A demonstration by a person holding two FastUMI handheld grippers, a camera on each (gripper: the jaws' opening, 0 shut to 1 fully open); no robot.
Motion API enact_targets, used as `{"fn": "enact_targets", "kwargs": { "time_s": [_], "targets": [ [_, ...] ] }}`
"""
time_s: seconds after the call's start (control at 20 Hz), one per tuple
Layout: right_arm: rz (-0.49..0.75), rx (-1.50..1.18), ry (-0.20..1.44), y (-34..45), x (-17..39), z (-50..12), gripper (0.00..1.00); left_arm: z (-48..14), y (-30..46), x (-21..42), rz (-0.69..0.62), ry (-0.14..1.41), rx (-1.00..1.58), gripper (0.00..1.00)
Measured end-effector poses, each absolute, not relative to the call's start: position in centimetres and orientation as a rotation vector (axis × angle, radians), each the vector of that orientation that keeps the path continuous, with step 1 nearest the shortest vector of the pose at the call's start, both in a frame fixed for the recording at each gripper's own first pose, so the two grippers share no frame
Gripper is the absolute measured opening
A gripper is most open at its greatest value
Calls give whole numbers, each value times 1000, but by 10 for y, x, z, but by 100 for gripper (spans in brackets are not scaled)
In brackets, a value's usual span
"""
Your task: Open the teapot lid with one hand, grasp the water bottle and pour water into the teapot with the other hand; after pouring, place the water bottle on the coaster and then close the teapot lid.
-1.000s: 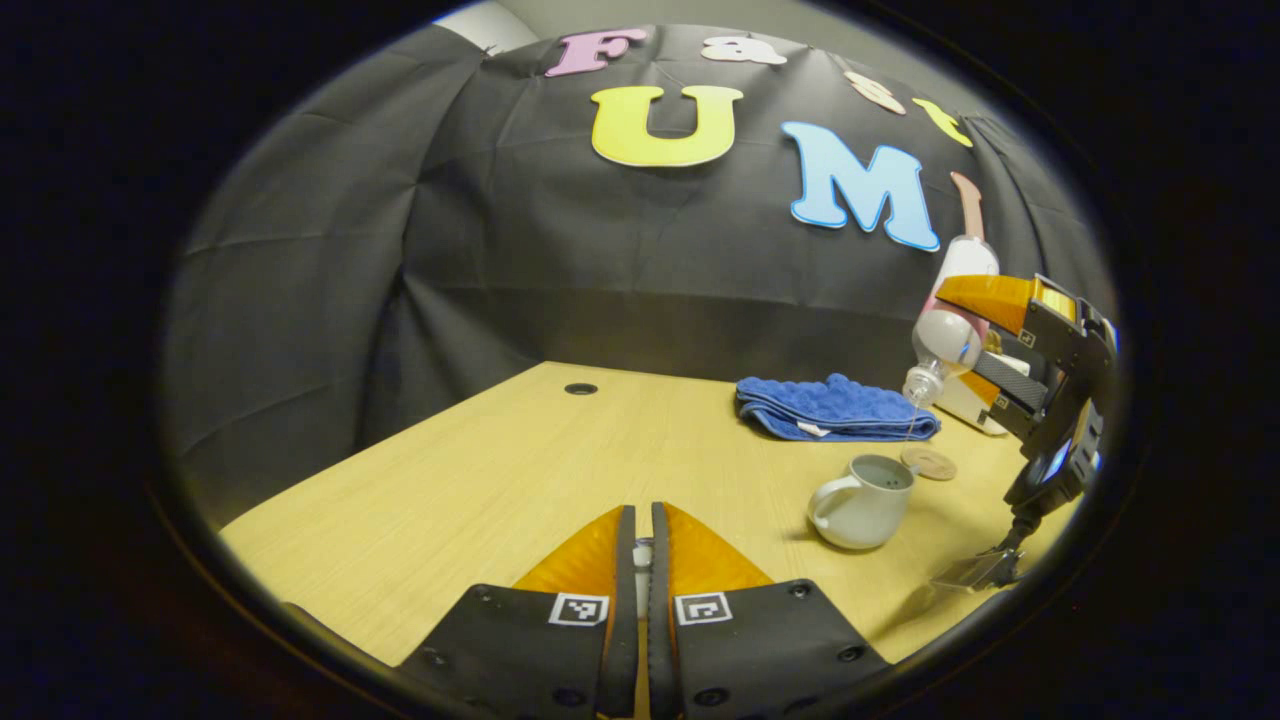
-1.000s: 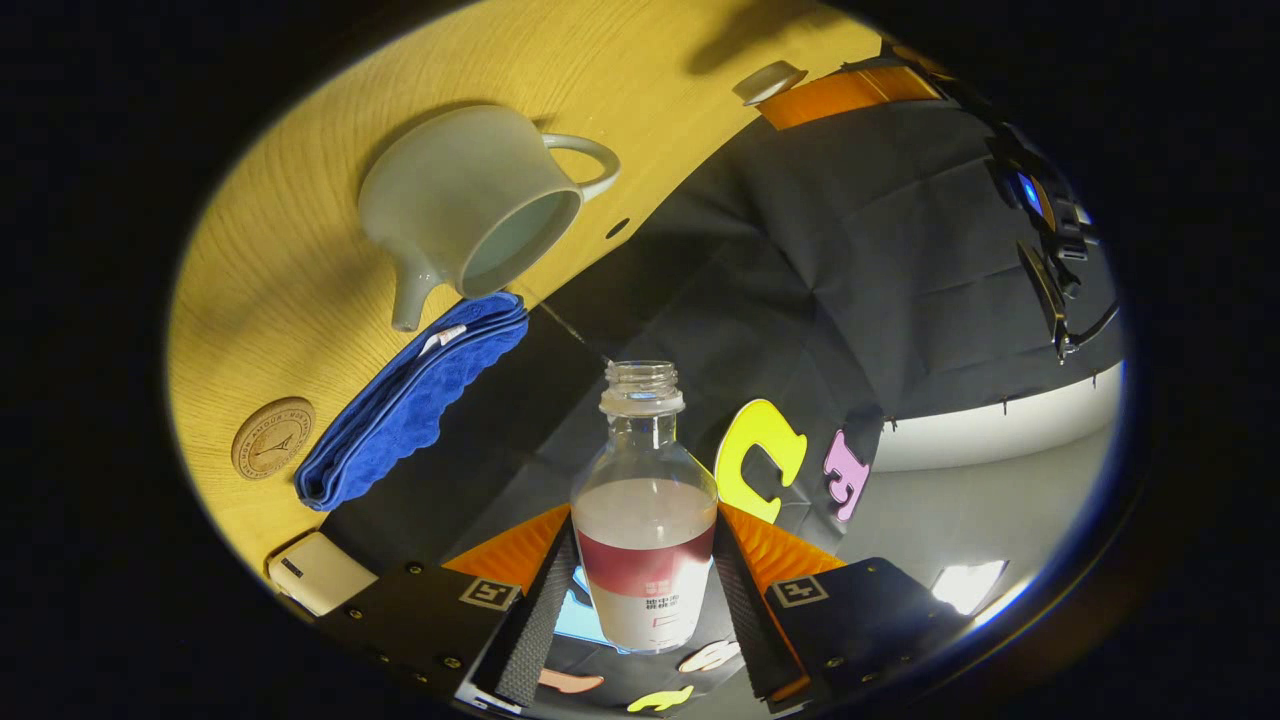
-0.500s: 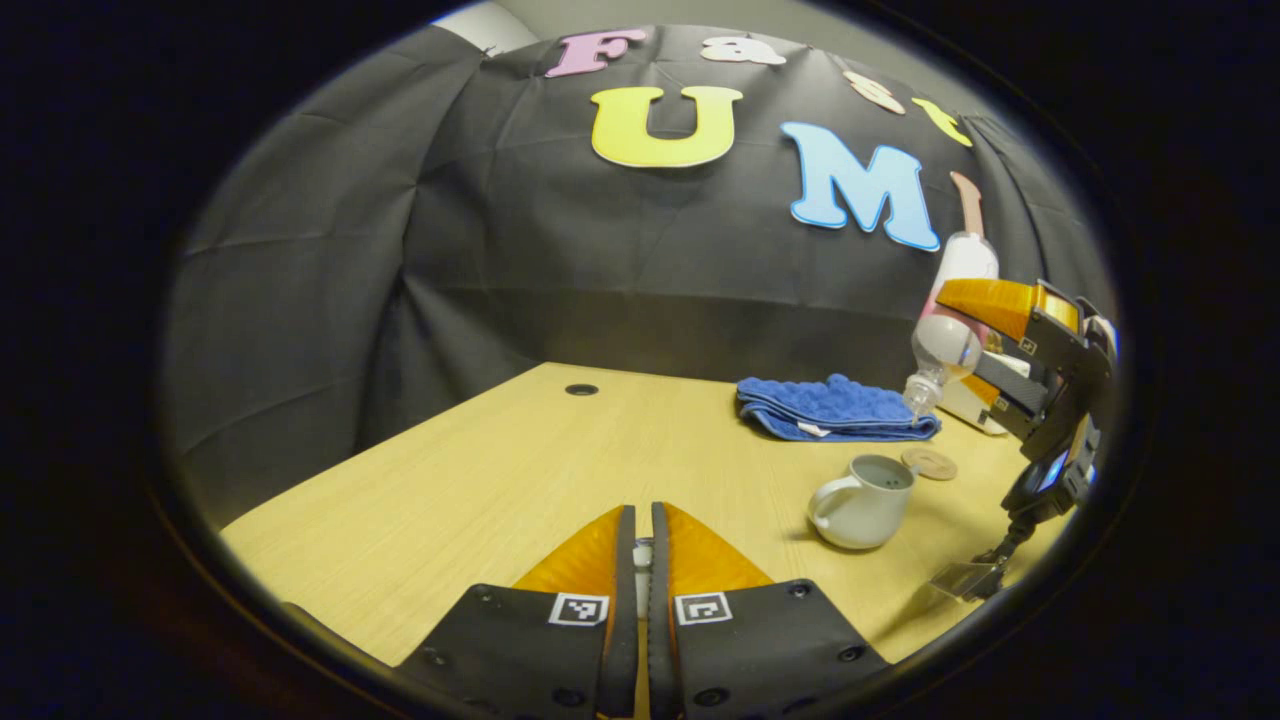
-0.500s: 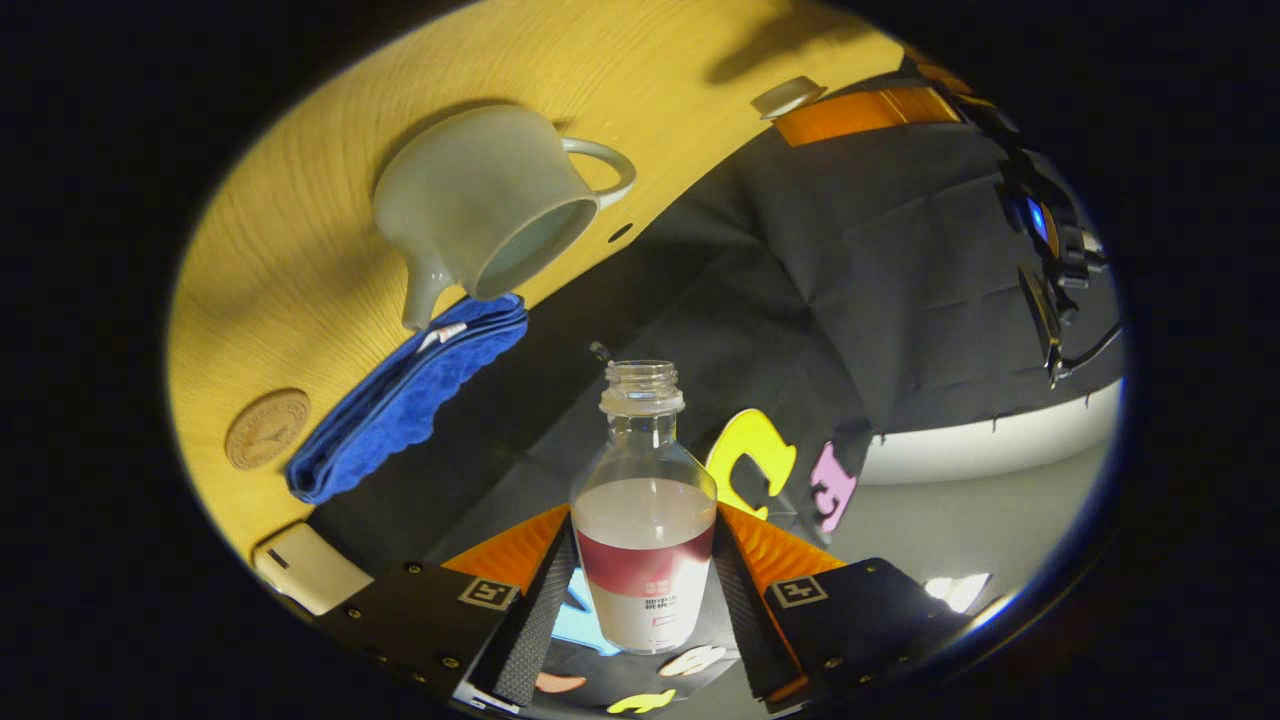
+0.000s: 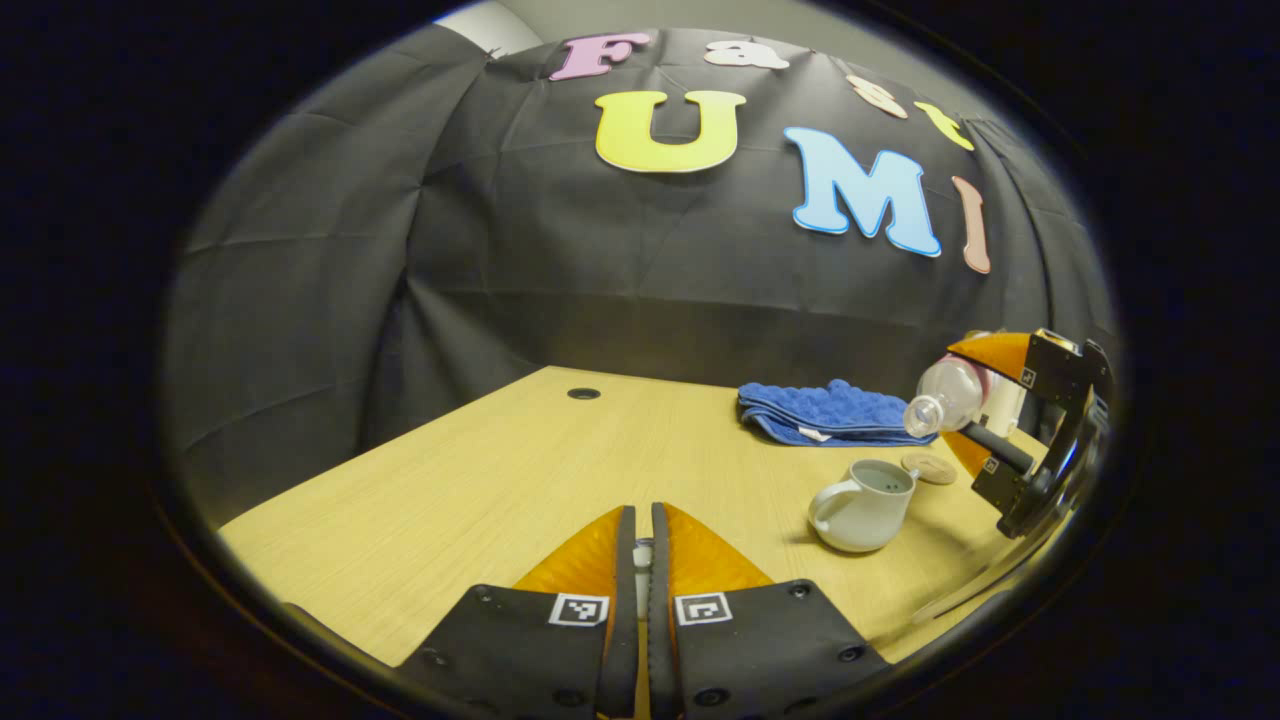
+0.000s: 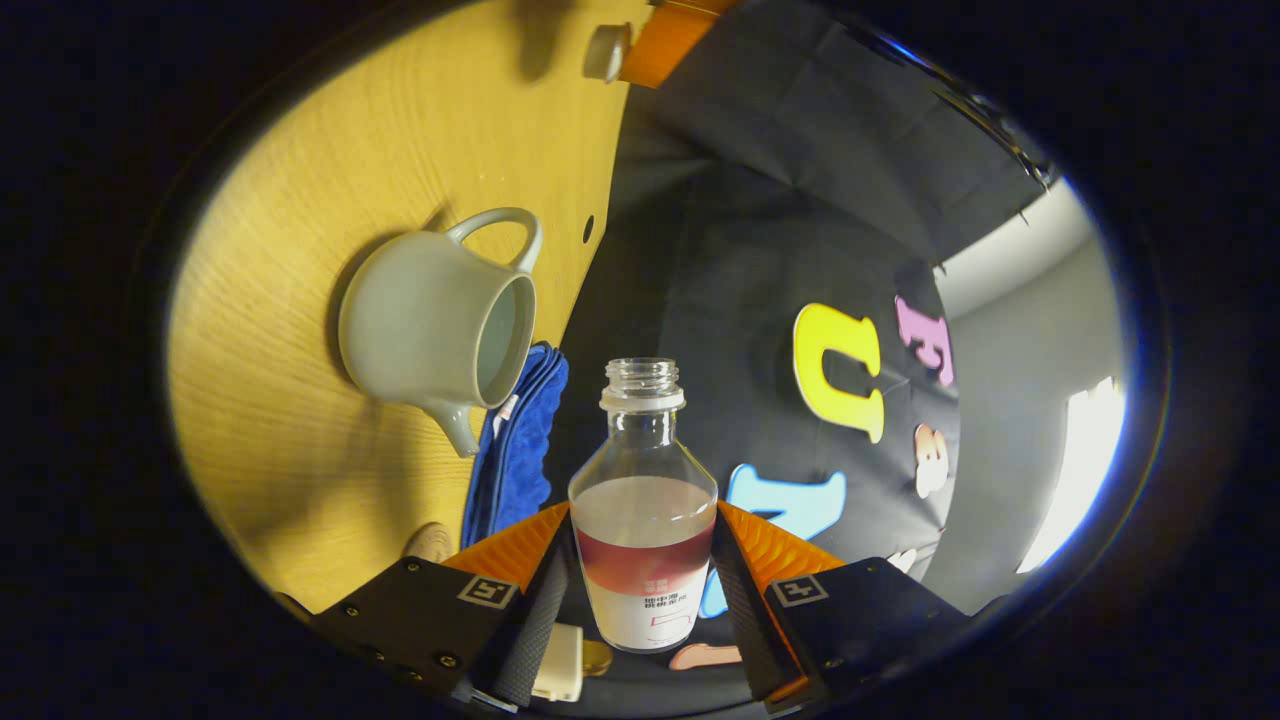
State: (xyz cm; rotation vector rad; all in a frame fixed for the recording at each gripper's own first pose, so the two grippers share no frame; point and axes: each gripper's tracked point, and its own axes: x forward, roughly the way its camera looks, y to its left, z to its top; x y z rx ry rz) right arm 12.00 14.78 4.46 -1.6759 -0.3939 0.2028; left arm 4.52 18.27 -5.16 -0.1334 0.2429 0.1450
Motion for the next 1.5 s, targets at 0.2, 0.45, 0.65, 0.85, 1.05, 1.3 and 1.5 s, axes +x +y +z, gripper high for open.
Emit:
{"fn": "enact_targets", "kwargs": {
  "time_s": [0.2,0.45,0.65,0.85,1.05,1.3,1.5],
  "targets": [
    [217,-1484,-284,141,115,40,77,-51,182,44,142,238,-141,10],
    [226,-1296,-213,132,110,49,76,-38,177,47,138,217,-123,11],
    [237,-1122,-143,121,104,51,77,-20,161,53,111,185,-105,10],
    [248,-911,-98,103,113,62,77,2,137,67,61,150,-77,12],
    [250,-675,-65,93,129,76,77,25,103,81,4,105,-55,10],
    [269,-370,-9,89,163,77,77,48,64,92,-59,65,-49,11],
    [251,-212,48,79,192,61,77,52,47,100,-83,62,-46,10]
  ]
}}
